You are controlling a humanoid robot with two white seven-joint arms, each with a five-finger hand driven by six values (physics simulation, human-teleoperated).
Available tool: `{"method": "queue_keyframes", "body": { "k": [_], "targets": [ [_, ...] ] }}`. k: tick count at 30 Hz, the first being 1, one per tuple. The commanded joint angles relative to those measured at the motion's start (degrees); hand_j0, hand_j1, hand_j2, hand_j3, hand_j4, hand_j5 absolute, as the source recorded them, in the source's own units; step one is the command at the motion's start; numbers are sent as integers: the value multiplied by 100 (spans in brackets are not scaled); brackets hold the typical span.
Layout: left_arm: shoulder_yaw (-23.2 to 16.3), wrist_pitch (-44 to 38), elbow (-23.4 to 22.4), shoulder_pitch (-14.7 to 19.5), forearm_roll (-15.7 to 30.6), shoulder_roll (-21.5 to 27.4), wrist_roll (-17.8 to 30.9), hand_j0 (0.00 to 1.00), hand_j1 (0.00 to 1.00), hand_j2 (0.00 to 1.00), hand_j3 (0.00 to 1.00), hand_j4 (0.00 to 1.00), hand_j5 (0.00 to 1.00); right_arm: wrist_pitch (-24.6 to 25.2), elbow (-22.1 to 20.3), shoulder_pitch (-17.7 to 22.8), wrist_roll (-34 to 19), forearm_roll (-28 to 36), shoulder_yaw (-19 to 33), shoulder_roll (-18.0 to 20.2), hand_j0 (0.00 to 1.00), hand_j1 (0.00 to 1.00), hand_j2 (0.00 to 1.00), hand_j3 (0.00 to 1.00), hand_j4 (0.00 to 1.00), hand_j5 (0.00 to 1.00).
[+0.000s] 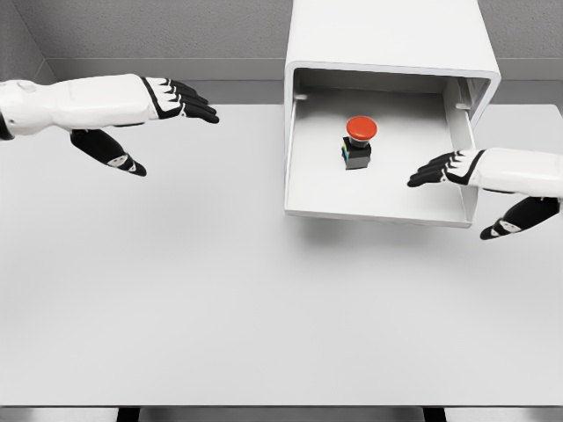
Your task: Slide open multi-storey tabletop storage cabinets and put open load switch and slide close multi-storey tabletop storage cabinets
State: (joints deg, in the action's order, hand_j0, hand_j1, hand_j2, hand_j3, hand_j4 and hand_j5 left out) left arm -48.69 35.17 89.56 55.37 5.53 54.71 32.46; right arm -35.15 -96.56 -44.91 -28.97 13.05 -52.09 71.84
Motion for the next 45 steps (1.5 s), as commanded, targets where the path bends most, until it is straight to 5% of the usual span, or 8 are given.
{"method": "queue_keyframes", "body": {
  "k": [1,34,45],
  "targets": [
    [0,-17,9,0,36,5,-3,100,100,100,100,100,100,15,-12,0,23,40,6,-29,100,100,100,100,100,100],
    [0,-17,-17,-44,27,13,-3,100,100,100,100,100,100,15,67,79,-74,-303,32,-776,100,100,100,100,100,100],
    [0,-17,-26,-44,27,5,-3,100,100,100,100,100,100,15,586,9,-74,-408,50,-812,100,100,100,100,100,100]
  ]
}}
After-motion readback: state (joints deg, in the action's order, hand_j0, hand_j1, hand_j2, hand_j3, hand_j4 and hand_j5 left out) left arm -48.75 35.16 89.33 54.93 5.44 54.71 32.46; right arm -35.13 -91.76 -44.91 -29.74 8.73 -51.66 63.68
